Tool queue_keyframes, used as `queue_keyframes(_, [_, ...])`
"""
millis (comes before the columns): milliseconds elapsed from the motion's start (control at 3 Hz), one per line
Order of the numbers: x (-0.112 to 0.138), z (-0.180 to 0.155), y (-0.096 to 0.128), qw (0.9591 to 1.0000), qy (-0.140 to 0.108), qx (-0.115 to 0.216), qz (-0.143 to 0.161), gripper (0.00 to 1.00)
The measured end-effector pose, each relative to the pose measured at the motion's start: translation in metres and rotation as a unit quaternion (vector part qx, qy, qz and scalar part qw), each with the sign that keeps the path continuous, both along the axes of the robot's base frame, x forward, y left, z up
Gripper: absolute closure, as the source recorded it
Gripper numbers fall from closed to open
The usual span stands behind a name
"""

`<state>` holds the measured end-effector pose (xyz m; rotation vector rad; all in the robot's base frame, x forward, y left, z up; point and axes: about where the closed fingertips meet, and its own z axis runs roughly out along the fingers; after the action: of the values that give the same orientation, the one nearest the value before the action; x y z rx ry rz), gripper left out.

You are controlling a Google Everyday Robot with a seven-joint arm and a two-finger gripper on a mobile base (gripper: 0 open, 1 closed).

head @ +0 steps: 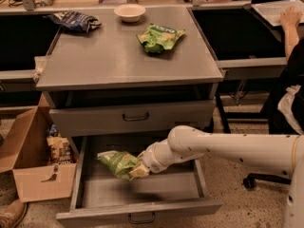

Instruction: Place green jalapeno chip bag into middle drawer

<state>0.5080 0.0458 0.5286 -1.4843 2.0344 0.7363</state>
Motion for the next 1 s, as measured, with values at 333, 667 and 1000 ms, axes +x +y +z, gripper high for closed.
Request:
queue_keyframes(333, [0.031, -0.05, -0.009, 0.9984, -0.025, -0.009, -0.05, 0.84])
queue_keyframes(667, [0.048, -0.082, -0.016, 0.9952, -0.041, -0.026, -0.085, 0.54])
queue_keyframes(1000, [0.052, -0.093, -0.02, 0.9937, -0.045, -0.035, -0.096, 0.29])
